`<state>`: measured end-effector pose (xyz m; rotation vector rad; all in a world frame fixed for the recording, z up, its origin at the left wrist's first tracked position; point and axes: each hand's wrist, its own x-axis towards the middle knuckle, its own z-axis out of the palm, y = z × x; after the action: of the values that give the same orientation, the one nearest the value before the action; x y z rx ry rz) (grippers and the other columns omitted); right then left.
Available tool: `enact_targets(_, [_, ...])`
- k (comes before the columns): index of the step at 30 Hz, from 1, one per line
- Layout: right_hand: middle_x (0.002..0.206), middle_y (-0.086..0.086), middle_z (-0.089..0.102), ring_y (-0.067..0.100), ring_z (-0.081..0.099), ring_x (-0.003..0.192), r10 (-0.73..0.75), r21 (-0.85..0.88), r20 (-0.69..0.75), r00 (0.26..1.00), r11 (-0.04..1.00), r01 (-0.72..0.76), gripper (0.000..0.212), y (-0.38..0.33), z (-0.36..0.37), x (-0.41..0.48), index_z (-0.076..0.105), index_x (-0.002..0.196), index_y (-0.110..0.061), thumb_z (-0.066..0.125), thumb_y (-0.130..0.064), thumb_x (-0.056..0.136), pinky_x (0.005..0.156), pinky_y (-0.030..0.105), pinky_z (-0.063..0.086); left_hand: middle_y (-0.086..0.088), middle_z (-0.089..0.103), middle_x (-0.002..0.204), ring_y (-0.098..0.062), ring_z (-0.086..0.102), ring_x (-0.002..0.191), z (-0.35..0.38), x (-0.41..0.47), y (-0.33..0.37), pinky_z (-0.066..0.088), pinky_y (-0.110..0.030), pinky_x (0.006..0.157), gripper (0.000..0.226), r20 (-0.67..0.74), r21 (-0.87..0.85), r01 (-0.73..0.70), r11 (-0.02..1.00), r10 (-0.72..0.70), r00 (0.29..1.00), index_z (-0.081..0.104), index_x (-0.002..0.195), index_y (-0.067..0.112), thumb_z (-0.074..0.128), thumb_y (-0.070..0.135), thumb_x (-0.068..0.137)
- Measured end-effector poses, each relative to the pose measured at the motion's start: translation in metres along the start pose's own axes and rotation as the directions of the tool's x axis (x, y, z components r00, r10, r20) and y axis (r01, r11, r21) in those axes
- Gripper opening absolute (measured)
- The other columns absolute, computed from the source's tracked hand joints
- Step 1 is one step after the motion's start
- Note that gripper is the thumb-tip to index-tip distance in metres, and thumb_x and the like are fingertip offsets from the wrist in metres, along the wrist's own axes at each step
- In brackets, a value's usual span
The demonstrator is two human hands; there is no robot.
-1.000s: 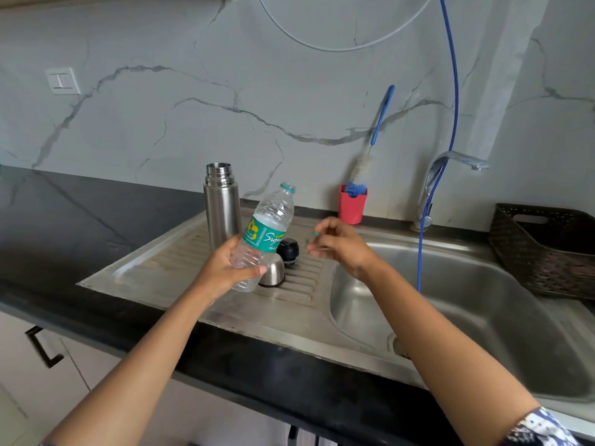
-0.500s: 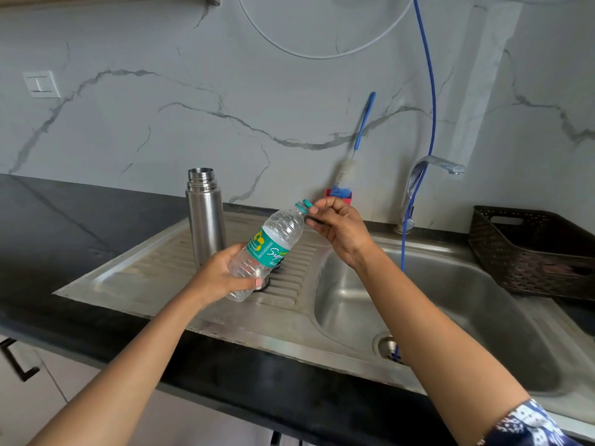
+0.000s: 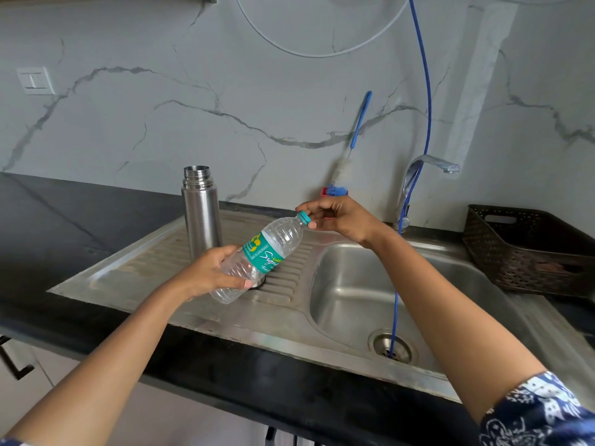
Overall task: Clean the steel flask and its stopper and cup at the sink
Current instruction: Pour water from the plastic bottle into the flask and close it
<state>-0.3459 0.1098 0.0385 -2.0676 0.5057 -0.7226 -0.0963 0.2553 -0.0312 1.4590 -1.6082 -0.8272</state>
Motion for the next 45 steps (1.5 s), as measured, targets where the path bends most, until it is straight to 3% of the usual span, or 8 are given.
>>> enact_targets(5, [0.112,0.014,0.066,0.007,0.062,0.095,-0.017,-0.072,0.053,0.998,0.997,0.021,0.043,0.001,-0.003,-0.004,0.058,0.124,-0.003,0.063,0.01,0.083,0.095,0.021,0.048,0.001,0.073,0.105,-0.015,0.069,0.097,-0.003,-0.001,0.0,0.053,-0.028,0.082,0.095,0.076,-0.033,0.053,0.998,-0.051,0.996,0.062,0.114,0.018,0.09,0.059,0.033])
enact_targets(16, [0.073,-0.001,0.054,0.014,0.053,0.068,0.133,-0.455,-0.049,0.99,0.879,-0.141,0.04,-0.011,0.014,-0.011,0.06,0.09,-0.007,0.042,-0.042,0.099,0.06,0.022,0.045,0.008,0.074,0.099,-0.009,0.07,0.09,0.008,0.001,0.002,0.051,-0.022,0.077,0.091,0.001,0.015,-0.017,1.0,0.017,1.0,0.063,0.109,0.024,0.087,0.066,0.032])
enact_targets(23, [0.073,0.0,0.051,0.02,0.047,0.064,-0.328,-0.799,-0.067,0.942,0.583,0.147,0.058,0.002,0.023,-0.017,0.055,0.081,-0.01,0.014,-0.048,0.095,0.059,0.035,0.04,-0.001,0.071,0.111,-0.016,0.066,0.106,-0.001,-0.001,0.002,0.047,-0.034,0.095,0.093,0.128,-0.036,0.068,0.997,-0.063,0.99,0.062,0.115,0.017,0.09,0.057,0.036])
enact_targets(29, [0.057,0.014,0.045,0.022,0.042,0.057,-0.001,-0.501,-0.343,0.939,0.846,-0.182,0.054,-0.002,0.033,-0.007,0.04,0.053,-0.011,0.039,-0.042,0.097,0.06,0.035,0.032,0.021,0.07,0.102,0.005,0.064,0.094,0.011,-0.003,0.011,0.047,-0.02,0.085,0.07,-0.09,0.157,-0.032,0.987,0.046,0.995,0.059,0.108,0.039,0.09,0.052,0.046])
enact_targets(32, [0.06,0.013,0.04,0.02,0.038,0.058,0.094,-0.42,-0.376,0.922,0.869,-0.26,0.048,-0.009,0.035,-0.004,0.042,0.059,-0.007,0.043,-0.039,0.094,0.059,0.034,0.03,0.028,0.064,0.103,0.013,0.058,0.096,0.023,-0.005,0.009,0.042,-0.015,0.087,0.069,-0.251,0.276,-0.077,0.958,0.149,0.956,0.054,0.118,0.04,0.09,0.025,0.061])
enact_targets(39, [0.066,0.012,0.052,0.025,0.048,0.064,0.194,-0.328,-0.433,0.88,0.875,-0.355,0.054,-0.022,0.038,0.004,0.052,0.068,-0.002,0.038,-0.047,0.095,0.062,0.034,0.038,0.015,0.068,0.103,-0.003,0.065,0.091,0.032,-0.006,0.004,0.048,-0.019,0.076,0.075,-0.333,0.305,-0.054,0.951,0.159,0.929,0.058,0.123,0.031,0.09,0.04,0.056])
enact_targets(42, [0.07,0.005,0.057,0.017,0.051,0.059,0.283,0.073,-0.352,0.892,0.959,-0.276,0.061,-0.026,0.043,-0.004,0.056,0.071,-0.013,0.03,-0.063,0.093,0.055,0.027,0.042,0.014,0.071,0.098,-0.002,0.067,0.09,0.03,-0.002,0.012,0.052,-0.028,0.082,0.077,-0.323,0.08,-0.023,0.996,0.048,0.945,0.061,0.11,0.037,0.083,0.066,0.042])
enact_targets(45, [0.103,0.001,0.063,0.016,0.061,0.089,0.274,0.251,-0.091,0.957,0.936,-0.245,0.04,-0.018,0.052,-0.011,0.059,0.109,-0.018,0.047,-0.053,0.092,0.075,0.039,0.054,0.014,0.069,0.109,-0.006,0.064,0.102,0.028,0.002,0.014,0.049,-0.039,0.097,0.091,-0.308,-0.006,-0.014,1.0,0.012,0.951,0.058,0.118,0.037,0.078,0.077,0.038])
